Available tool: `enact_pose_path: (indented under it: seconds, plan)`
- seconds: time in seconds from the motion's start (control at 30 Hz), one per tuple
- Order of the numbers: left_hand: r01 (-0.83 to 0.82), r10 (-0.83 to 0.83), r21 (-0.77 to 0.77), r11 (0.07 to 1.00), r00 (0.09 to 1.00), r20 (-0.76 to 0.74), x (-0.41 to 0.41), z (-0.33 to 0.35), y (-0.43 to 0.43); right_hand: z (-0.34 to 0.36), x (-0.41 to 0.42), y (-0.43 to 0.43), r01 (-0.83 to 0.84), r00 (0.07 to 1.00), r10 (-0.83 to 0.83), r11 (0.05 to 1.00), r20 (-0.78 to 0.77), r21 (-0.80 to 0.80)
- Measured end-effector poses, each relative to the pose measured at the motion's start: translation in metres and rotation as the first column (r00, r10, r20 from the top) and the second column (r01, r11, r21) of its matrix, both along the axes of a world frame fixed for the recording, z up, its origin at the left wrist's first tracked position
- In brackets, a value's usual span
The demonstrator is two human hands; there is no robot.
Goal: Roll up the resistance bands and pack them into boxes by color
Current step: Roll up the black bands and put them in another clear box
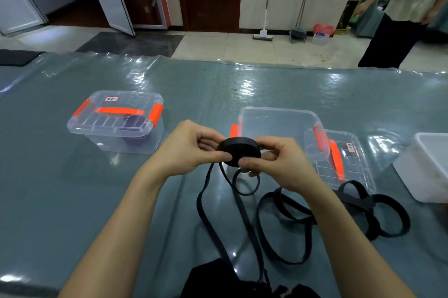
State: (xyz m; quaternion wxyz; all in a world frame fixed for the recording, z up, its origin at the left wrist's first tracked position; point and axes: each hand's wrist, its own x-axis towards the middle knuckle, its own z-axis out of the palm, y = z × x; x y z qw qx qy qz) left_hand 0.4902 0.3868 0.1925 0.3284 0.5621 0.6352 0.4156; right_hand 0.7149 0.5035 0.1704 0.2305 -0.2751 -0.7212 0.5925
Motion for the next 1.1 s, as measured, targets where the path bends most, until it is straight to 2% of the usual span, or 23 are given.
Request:
enact_pose_path:
  seconds: [0.03, 0.1, 0.13, 0.17, 0.2, 0.27, 0.33, 0.4, 0.5, 0.6, 0.67, 0.7, 0.77, 0.87, 0.9, 0.97, 1.03, 1.1]
  plan:
    - [0.012, -0.016, -0.028, 1.000, 0.991, -0.130, 0.001, 0.000, 0.000, -0.001, 0.001, 0.003, -0.005, 0.993, -0.010, 0.992, 0.120, 0.126]
    - [0.052, -0.072, -0.057, 0.997, 0.888, -0.453, 0.004, 0.004, 0.002, 0.000, -0.001, 0.006, -0.055, 0.956, -0.056, 0.930, 0.289, 0.364]
    - [0.059, -0.083, -0.061, 0.996, 0.829, -0.553, 0.007, 0.009, 0.004, 0.001, -0.003, 0.006, -0.081, 0.952, -0.054, 0.904, 0.301, 0.419]
    - [0.056, -0.075, -0.051, 0.997, 0.807, -0.586, 0.008, 0.014, 0.005, 0.002, -0.004, 0.005, -0.079, 0.960, -0.047, 0.900, 0.276, 0.428]
    - [0.051, -0.056, -0.026, 0.998, 0.831, -0.554, 0.007, 0.017, 0.005, 0.002, -0.005, 0.004, -0.050, 0.974, -0.044, 0.916, 0.224, 0.397]
    - [0.010, -0.002, 0.026, 1.000, 0.956, -0.293, 0.000, 0.021, 0.002, 0.007, -0.004, 0.003, 0.048, 0.996, -0.064, 0.967, 0.058, 0.250]
    - [-0.021, 0.024, 0.053, 0.998, 0.998, -0.059, -0.008, 0.019, -0.004, 0.014, -0.002, 0.003, 0.120, 0.985, -0.110, 0.990, -0.135, 0.070]
    - [-0.038, 0.034, 0.094, 0.995, 0.998, 0.047, -0.009, 0.013, -0.009, 0.021, -0.003, 0.000, 0.145, 0.947, -0.162, 0.986, -0.279, -0.081]
    - [-0.137, 0.081, 0.207, 0.969, 0.963, 0.255, 0.002, 0.011, -0.009, 0.025, -0.012, -0.009, 0.082, 0.903, -0.178, 0.964, -0.391, -0.251]
    - [-0.220, 0.114, 0.289, 0.932, 0.932, 0.344, 0.010, 0.012, -0.006, 0.017, -0.020, -0.024, -0.005, 0.876, -0.174, 0.929, -0.450, -0.370]
    - [-0.236, 0.125, 0.283, 0.930, 0.925, 0.359, 0.010, 0.014, -0.009, 0.011, -0.021, -0.029, -0.058, 0.876, -0.136, 0.922, -0.462, -0.382]
    - [-0.230, 0.130, 0.272, 0.934, 0.931, 0.340, 0.010, 0.015, -0.011, 0.009, -0.020, -0.028, -0.072, 0.893, -0.099, 0.932, -0.439, -0.356]
    - [-0.193, 0.137, 0.237, 0.952, 0.963, 0.233, 0.006, 0.021, -0.018, 0.012, -0.012, -0.022, -0.051, 0.953, -0.012, 0.978, -0.302, -0.201]
    - [-0.075, 0.089, 0.116, 0.990, 0.989, -0.116, -0.002, 0.039, -0.022, 0.030, -0.001, -0.011, 0.020, 1.000, -0.021, 0.985, 0.007, 0.171]
    - [-0.036, 0.053, 0.066, 0.997, 0.960, -0.273, -0.004, 0.047, -0.020, 0.039, -0.002, -0.008, -0.010, 0.995, -0.019, 0.956, 0.094, 0.295]
    - [0.026, -0.017, 0.009, 1.000, 0.838, -0.545, -0.004, 0.068, -0.014, 0.055, -0.009, -0.005, -0.144, 0.966, 0.022, 0.870, 0.256, 0.471]
    - [0.078, -0.064, -0.007, 0.997, 0.767, -0.639, -0.003, 0.087, -0.009, 0.067, -0.019, -0.005, -0.210, 0.947, 0.037, 0.821, 0.318, 0.531]
    - [0.067, -0.032, 0.037, 0.997, 0.808, -0.588, -0.006, 0.099, -0.009, 0.074, -0.024, -0.004, -0.133, 0.973, 0.012, 0.843, 0.230, 0.521]
